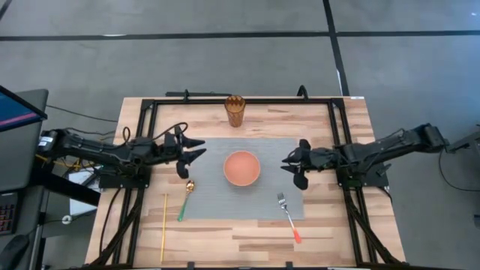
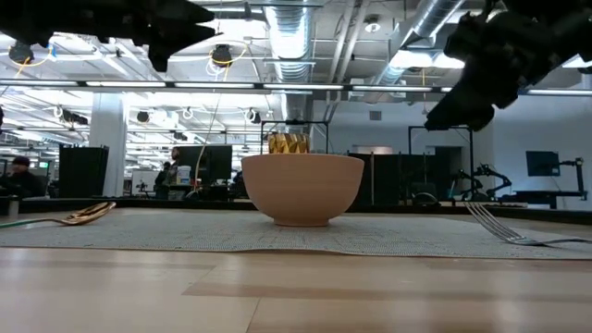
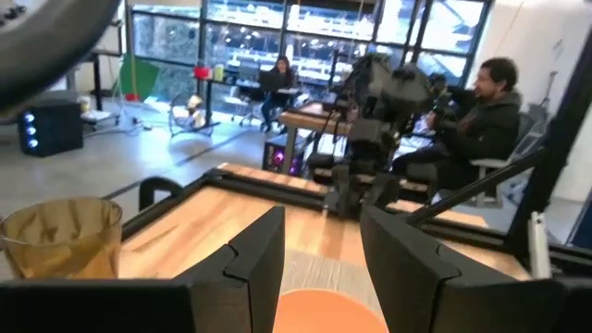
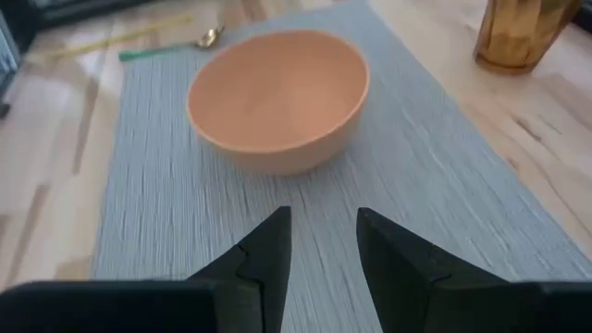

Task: Pick & Place Utensil
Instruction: Put the green spoon into the orange bowl on the gray mat

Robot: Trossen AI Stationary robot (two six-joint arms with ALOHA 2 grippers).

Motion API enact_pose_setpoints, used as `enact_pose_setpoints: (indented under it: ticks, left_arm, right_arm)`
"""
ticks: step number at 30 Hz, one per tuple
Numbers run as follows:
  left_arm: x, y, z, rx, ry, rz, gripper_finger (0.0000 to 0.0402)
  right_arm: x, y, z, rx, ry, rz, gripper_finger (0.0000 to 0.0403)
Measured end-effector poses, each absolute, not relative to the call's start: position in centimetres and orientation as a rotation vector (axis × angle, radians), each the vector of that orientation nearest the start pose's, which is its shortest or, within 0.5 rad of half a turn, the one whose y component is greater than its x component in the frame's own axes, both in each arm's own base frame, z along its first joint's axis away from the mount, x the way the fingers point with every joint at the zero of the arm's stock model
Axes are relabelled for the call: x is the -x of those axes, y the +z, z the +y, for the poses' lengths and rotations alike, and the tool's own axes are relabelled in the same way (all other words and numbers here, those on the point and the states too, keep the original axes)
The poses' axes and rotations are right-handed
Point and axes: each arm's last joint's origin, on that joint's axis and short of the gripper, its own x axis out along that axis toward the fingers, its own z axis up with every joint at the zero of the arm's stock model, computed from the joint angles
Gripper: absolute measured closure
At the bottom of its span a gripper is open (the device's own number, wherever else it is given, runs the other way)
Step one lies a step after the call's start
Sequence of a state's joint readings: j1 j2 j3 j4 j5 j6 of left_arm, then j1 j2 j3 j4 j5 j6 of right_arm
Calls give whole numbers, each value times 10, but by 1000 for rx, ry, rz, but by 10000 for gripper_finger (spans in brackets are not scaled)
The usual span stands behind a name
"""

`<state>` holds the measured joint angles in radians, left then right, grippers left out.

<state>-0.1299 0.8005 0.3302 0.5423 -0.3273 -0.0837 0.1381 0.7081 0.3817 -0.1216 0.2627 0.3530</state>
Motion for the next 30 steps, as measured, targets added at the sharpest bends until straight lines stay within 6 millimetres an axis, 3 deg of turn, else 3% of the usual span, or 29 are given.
enact_pose_setpoints:
  ticks: [11, 17, 24, 30]
  left_arm:
    - [-211, 258, -20, 50, 201, 131, 256]
    - [-208, 268, -25, 66, 181, 144, 256]
    - [-204, 266, -27, 139, 192, 301, 256]
    - [-192, 259, -27, 358, 200, 429, 256]
  right_arm:
    - [-157, 216, 10, -260, -215, 372, 284]
    - [-157, 216, 10, -291, -219, 368, 284]
    - [-158, 217, 9, -323, -232, 349, 284]
    - [-159, 217, 3, -293, -270, 346, 284]
